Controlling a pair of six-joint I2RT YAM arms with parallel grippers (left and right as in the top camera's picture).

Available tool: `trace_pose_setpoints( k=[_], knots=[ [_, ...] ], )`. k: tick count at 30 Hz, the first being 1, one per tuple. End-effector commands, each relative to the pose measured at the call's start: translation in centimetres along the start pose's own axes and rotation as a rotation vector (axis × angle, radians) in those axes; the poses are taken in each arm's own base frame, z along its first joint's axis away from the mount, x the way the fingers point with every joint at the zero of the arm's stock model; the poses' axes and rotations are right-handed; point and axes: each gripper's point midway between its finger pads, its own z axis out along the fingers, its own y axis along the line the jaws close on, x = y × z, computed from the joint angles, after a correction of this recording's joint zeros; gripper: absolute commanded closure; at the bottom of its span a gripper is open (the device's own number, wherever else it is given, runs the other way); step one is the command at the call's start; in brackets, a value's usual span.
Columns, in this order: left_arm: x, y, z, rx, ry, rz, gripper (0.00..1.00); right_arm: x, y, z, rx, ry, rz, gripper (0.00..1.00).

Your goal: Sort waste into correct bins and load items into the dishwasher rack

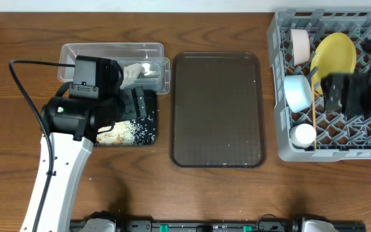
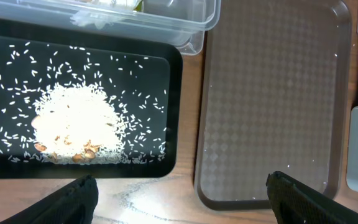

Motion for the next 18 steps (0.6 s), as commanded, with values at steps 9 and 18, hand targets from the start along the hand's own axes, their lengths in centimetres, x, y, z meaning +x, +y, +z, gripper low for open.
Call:
trace_pose_setpoints(
  k=[9, 18],
  knots=[
    [-0.2, 0.2, 0.0, -0.007, -0.003, 0.002, 0.11, 2.7, -3.5, -9.6, 0.276, -0.276, 0.136, 0.01],
    [-0.2, 0.2, 0.0, -0.006, -0.003, 0.002, 0.11, 2.5, -1.8, -1.0, 0.167, -0.567, 0.049, 0.01]
  ],
)
